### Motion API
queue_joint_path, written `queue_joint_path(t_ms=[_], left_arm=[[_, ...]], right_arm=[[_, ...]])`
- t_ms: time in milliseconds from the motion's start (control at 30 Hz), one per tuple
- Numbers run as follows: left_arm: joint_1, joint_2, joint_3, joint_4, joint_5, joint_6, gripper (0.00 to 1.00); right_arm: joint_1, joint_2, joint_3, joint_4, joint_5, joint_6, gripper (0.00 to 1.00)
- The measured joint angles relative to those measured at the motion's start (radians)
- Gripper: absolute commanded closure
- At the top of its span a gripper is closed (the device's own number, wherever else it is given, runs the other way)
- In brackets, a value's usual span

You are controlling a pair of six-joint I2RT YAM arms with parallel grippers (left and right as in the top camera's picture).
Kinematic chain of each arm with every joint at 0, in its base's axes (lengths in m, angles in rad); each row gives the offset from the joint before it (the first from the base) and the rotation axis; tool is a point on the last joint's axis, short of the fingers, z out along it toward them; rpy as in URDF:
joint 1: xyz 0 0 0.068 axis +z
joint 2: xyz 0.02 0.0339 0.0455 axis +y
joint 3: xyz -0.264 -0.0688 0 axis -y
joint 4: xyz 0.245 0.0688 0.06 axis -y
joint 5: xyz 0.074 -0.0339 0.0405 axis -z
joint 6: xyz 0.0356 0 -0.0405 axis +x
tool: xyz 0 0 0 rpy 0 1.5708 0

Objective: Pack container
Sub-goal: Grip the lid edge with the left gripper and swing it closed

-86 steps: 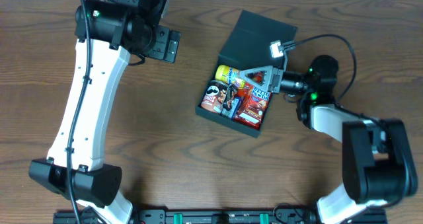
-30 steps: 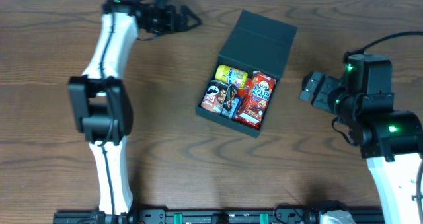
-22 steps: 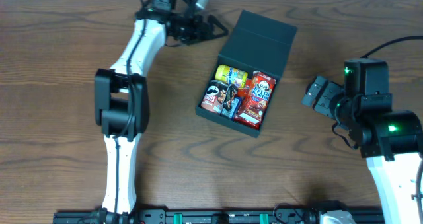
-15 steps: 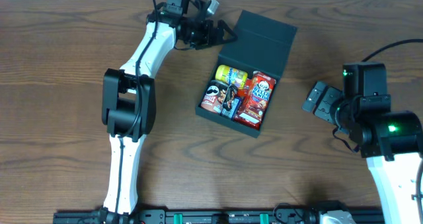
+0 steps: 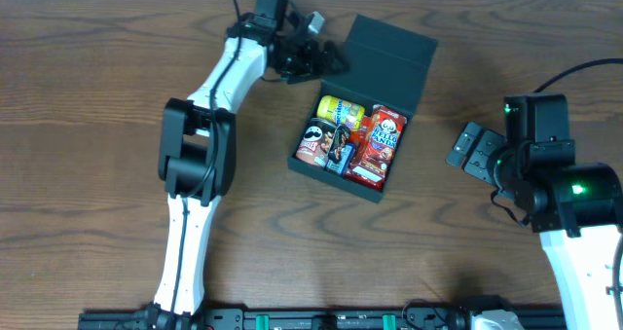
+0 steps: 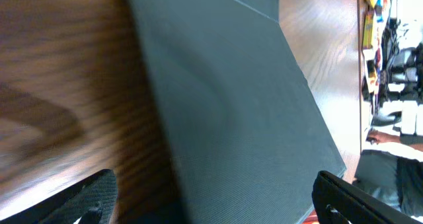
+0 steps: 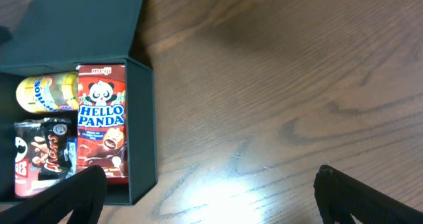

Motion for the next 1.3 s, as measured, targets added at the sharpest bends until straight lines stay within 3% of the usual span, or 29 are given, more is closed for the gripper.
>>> queue_joint_path(t_ms=[233,733,967,1300], left_arm=[[-0.072,0.002,0.000,0.042,0.006,0.045,0.05],[-0.072,0.011,0.000,0.092,0.167,0.346,0.02],[-0.073,-0.006,0.027,-0.038,0.208,0.518,0.02],[-0.077,-0.209,0.034,-0.271,0.182,0.753,0.00]], right_arm=[[0.000,0.000,0.000,-0.003,0.006,0.000,0.01],[0.000,0.000,0.000,-0.011,0.047,0.000,0.01],[0.000,0.000,0.000,-0.011,0.072,0.000,0.01],[0.000,0.046,0.000,-0.006,0.085,0.000,0.01]])
